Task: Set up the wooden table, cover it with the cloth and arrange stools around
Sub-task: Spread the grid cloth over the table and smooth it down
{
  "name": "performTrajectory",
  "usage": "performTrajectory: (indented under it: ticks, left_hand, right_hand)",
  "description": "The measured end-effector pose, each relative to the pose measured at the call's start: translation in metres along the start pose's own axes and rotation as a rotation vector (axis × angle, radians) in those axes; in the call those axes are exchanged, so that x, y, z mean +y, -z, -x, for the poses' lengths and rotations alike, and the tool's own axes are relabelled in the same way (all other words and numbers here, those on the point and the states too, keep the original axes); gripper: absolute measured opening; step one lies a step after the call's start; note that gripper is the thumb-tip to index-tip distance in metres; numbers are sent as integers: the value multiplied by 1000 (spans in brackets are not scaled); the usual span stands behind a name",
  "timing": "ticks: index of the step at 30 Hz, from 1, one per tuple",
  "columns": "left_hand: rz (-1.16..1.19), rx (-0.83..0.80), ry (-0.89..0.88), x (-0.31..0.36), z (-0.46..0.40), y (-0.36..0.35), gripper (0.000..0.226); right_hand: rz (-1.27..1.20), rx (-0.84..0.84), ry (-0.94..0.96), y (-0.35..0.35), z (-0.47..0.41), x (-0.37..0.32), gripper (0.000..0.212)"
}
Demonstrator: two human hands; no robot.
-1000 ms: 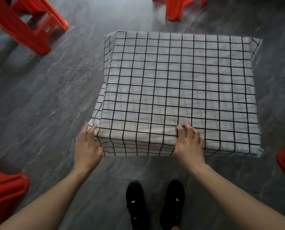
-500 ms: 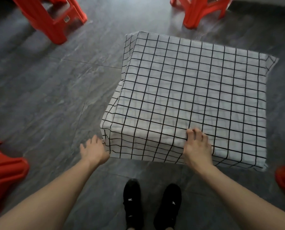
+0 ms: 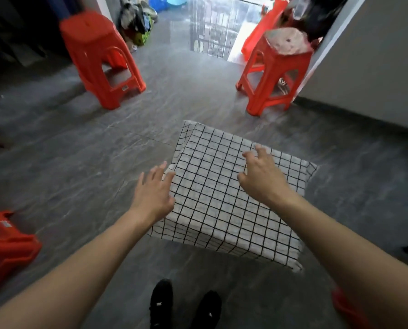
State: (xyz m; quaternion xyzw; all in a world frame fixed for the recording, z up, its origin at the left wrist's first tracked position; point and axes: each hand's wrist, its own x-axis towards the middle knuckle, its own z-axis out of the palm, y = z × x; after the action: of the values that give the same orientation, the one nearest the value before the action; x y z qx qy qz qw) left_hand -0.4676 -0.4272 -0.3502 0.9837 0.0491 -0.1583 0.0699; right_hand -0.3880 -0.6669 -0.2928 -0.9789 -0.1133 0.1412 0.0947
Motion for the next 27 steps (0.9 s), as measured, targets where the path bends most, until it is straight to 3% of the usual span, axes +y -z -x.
performTrajectory:
  ticks: [7, 11, 20, 27]
  left_hand:
    - [38, 193, -54, 61, 31, 181, 71]
    - [3, 335, -137, 73, 54, 249, 71]
    - [-84, 321, -208, 47, 82, 287, 71]
    - [-117, 339, -287, -23, 109, 313, 74]
  right_hand:
    - [94, -8, 106, 157, 31, -16, 65]
    - [46, 44, 148, 213, 49, -29, 66]
    - [69, 113, 101, 221, 98, -78, 65]
    - [-29, 126, 70, 203, 113, -163, 65]
